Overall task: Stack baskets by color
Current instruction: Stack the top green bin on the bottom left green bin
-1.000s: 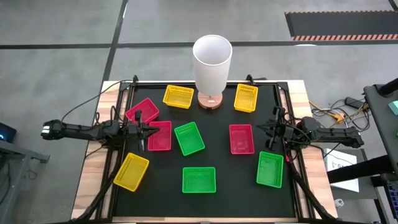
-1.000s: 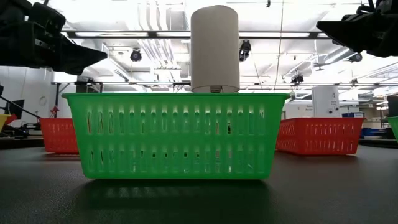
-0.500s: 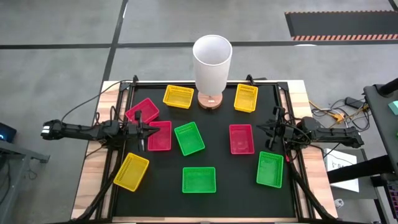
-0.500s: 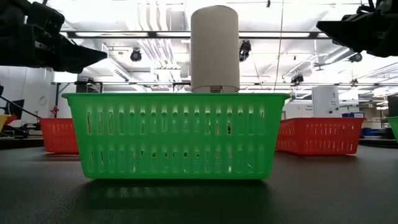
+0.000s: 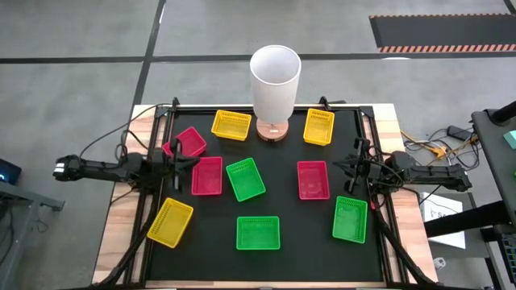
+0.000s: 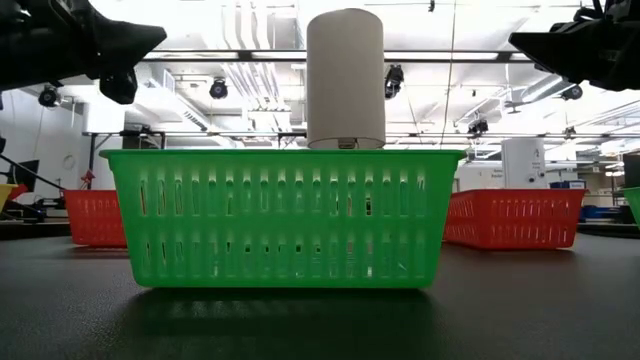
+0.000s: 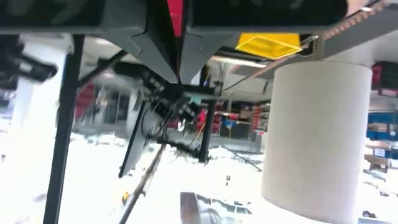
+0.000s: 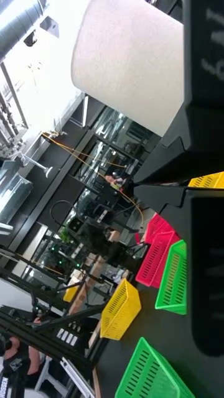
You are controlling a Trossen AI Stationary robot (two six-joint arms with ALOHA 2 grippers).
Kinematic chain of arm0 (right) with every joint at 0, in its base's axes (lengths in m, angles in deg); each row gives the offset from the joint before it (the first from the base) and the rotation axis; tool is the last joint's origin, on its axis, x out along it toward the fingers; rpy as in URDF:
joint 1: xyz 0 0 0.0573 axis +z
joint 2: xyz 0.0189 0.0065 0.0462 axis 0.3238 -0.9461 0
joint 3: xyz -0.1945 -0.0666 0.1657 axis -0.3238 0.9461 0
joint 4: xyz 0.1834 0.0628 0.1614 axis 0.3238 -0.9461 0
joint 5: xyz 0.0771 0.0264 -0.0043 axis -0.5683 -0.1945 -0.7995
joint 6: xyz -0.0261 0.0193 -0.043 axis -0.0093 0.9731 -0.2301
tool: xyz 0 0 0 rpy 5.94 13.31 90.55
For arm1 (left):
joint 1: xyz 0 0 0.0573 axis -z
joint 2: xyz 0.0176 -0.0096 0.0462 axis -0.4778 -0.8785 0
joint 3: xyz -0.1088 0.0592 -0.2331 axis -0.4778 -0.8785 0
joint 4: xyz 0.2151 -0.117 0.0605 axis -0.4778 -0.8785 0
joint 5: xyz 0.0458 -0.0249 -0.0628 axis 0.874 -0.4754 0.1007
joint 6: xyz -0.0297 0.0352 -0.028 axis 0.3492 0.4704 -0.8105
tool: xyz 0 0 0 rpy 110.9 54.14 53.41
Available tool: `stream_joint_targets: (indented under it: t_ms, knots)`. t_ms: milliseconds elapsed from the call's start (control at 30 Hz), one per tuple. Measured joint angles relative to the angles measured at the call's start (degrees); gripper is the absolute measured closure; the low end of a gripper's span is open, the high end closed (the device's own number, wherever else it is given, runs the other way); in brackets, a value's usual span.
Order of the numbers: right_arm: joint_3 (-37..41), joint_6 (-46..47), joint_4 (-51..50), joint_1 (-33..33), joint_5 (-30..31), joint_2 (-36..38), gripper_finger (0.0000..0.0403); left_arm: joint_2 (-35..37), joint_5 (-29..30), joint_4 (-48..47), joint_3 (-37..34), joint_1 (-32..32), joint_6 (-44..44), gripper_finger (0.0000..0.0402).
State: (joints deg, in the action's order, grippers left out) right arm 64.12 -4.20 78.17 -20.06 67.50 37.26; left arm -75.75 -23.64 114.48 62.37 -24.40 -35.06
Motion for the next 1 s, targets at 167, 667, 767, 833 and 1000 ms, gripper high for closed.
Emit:
stream_joint_targets:
  t_ms: [167, 667, 767, 833, 1000]
  knots:
    - [0.0, 0.0, 0.0, 0.0, 0.0, 0.0, 0.0394, -0.1, 0.0, 1.2, 0.0, 0.0, 0.3, 0.0402]
    - [0.0, 53.6, 0.8, 0.0, 12.8, -0.2, 0.0394, -0.1, -0.9, 4.7, 0.1, 0.0, -4.7, 0.0402]
    - [0.0, 49.5, -0.2, 0.0, 13.5, -0.4, 0.0394, -0.3, -1.0, 5.2, 0.2, 0.1, -4.9, 0.0402]
    - [0.0, 47.4, -0.3, 0.0, 13.6, -0.4, 0.0394, -0.3, -1.0, 5.6, 0.2, 0.1, -4.9, 0.0402]
    - [0.0, 43.0, -0.2, 0.0, 13.5, -0.4, 0.0394, -0.4, -1.1, 7.4, 0.2, 0.1, -4.9, 0.0402]
